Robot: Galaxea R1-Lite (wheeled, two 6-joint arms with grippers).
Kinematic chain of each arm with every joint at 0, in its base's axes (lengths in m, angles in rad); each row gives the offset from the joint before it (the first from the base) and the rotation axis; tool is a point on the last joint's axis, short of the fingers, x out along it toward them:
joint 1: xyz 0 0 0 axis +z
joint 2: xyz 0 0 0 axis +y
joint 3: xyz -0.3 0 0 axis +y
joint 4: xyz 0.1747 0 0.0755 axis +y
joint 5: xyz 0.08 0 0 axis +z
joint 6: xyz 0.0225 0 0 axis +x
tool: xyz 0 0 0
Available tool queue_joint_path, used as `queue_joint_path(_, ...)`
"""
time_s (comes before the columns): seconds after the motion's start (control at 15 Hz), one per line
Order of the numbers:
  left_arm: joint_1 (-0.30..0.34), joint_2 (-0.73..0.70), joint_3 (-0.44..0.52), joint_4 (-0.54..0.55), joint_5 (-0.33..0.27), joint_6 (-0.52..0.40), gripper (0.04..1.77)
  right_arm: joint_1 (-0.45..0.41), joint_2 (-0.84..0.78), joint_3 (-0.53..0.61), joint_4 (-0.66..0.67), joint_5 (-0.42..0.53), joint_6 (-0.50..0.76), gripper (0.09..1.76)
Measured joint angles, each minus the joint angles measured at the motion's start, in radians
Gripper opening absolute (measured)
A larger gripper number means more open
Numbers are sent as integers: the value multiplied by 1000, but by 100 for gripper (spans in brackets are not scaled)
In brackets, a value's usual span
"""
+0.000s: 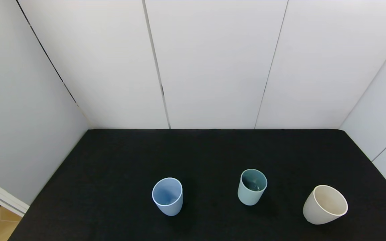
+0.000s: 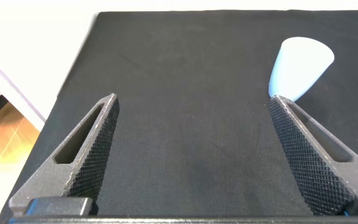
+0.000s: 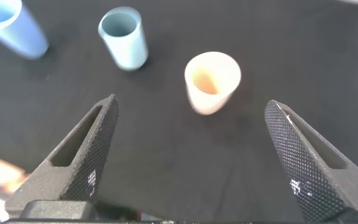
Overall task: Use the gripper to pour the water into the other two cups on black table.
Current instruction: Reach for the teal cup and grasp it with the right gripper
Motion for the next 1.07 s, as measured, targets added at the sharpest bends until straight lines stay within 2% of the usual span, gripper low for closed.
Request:
queue_joint_path(0.13,0,0,0,0,0,0,172,31,152,-40,-47,17,-15,171)
queue_joint_path(0.27,0,0,0,0,0,0,172,97,307,-65,-147,-6,-18,171)
queue_joint_path(0.53,0,0,0,0,0,0,172,344,598,-82,-345,-194,23,171)
queue_joint_path(0.67,0,0,0,0,0,0,172,448,739,-85,-469,-256,44,171)
queue_joint_path(0.87,0,0,0,0,0,0,172,552,933,-87,-657,-319,55,171)
queue_joint_path(1.07,0,0,0,0,0,0,172,607,1088,-80,-790,-352,58,171)
